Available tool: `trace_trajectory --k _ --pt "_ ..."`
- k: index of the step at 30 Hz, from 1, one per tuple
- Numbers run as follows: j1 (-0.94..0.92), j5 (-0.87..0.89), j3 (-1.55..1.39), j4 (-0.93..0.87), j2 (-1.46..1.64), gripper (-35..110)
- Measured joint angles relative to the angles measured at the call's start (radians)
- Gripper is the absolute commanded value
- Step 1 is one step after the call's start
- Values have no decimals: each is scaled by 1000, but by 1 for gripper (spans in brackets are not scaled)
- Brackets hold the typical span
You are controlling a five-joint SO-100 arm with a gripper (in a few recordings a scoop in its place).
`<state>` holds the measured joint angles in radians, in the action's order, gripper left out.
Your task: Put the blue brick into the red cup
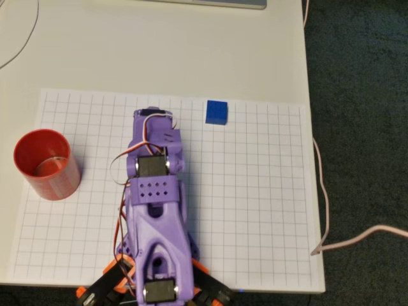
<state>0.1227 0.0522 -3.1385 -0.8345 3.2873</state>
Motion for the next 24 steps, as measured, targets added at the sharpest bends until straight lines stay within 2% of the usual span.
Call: trace_trajectory --k 7,19,24 --pt "0 49 0 31 0 0" --pt "-12 26 2 29 0 0" --pt "-67 -11 160 -14 -11 0"
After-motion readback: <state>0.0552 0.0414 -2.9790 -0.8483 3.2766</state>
